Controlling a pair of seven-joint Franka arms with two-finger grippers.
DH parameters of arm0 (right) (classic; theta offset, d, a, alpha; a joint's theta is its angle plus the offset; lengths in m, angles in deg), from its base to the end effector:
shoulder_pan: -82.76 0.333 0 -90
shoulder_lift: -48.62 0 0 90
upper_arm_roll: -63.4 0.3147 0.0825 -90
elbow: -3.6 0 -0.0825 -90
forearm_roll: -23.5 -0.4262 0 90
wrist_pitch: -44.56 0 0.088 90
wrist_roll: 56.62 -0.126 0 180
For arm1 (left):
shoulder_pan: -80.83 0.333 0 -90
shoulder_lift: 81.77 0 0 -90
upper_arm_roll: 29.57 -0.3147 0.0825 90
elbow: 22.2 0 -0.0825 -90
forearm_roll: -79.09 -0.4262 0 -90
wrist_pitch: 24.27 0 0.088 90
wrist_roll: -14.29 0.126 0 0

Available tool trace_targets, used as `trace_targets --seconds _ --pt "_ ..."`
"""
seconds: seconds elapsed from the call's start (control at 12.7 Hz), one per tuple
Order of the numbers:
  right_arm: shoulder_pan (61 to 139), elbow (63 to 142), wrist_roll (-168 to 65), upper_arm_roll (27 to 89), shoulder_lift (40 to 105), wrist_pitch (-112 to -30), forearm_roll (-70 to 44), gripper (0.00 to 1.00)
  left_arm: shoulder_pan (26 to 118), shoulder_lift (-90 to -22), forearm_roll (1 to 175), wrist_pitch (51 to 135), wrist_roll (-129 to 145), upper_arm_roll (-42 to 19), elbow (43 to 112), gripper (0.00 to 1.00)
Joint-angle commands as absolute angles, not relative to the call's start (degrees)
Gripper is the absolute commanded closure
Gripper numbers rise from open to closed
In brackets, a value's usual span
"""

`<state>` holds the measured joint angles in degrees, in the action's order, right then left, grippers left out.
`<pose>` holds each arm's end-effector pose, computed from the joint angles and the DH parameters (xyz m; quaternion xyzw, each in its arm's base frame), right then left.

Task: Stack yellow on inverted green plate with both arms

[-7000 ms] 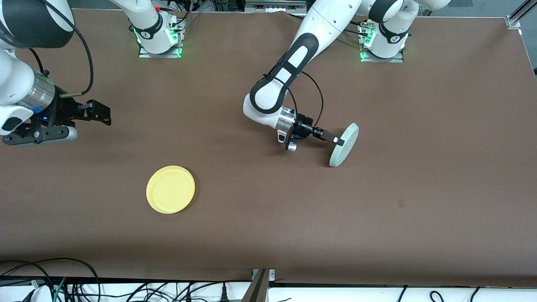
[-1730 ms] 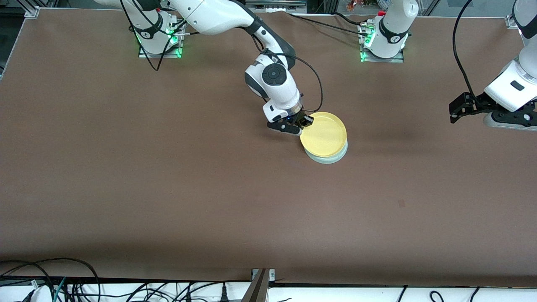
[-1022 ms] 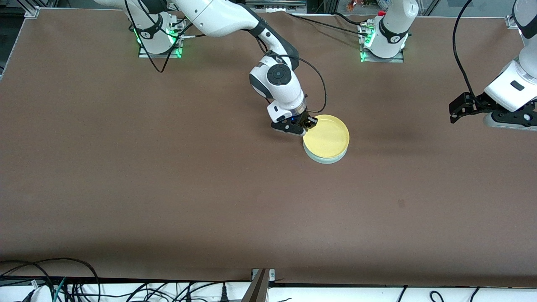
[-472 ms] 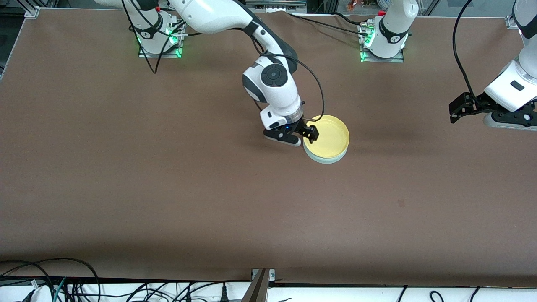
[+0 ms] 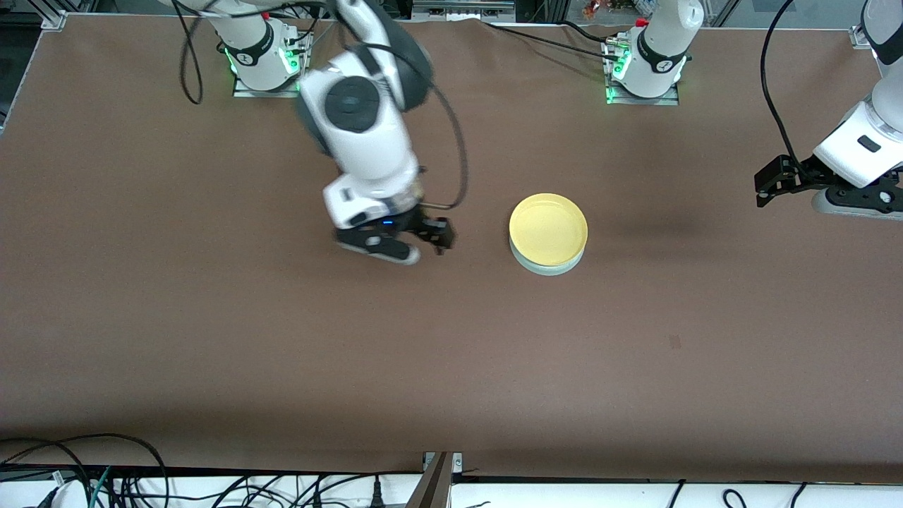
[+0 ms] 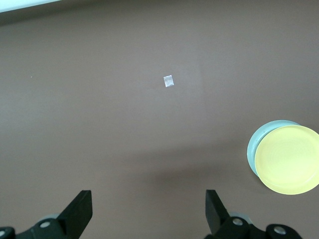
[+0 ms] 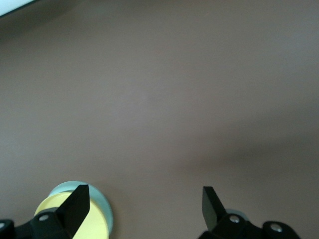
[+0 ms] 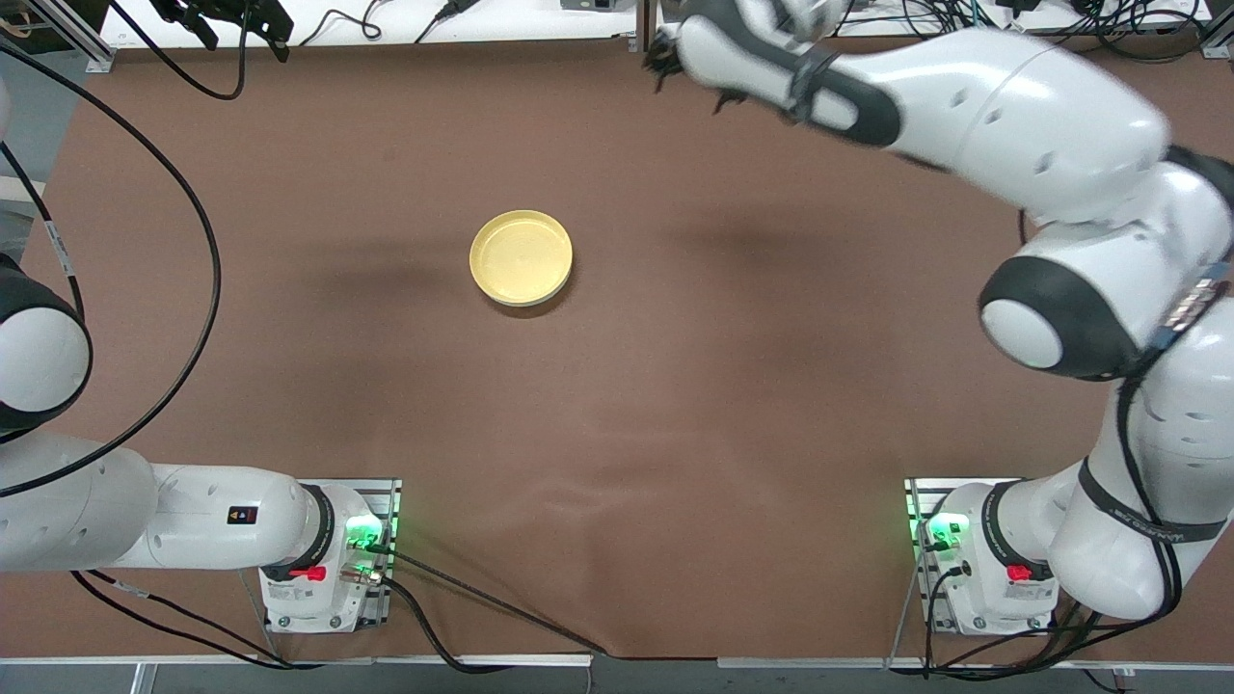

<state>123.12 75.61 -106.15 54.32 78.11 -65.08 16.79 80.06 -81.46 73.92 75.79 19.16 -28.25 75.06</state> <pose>0.6352 0.4272 0.4535 -0.9841 0.1607 -0.0443 0.0619 0.6110 -0.0125 0.5513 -0.9965 0.0675 -0.0206 0.0450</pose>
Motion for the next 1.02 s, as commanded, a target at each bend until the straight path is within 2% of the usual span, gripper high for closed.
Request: trace_targets --seconds 0.0,0.24,0.55,0.94 --pt "114.8 78.7 -98.1 57.5 68.9 -56.0 16.6 0.00 80.0 -81.9 72.7 75.1 19.8 -28.1 74.8 0.00" --pt "107.3 83.3 -86.5 57.5 59.1 -48.2 16.6 0.00 80.0 -81.9 72.7 75.1 19.8 -28.1 74.8 0.00" --pt "99.8 90.7 -75.0 57.8 48.6 -44.6 17.7 0.00 80.0 -81.8 72.7 75.1 19.8 -28.0 74.8 0.00" --pt "99.7 90.1 -70.2 57.7 48.4 -43.2 21.5 0.00 80.0 -81.8 72.7 75.1 19.9 -28.0 74.8 0.00"
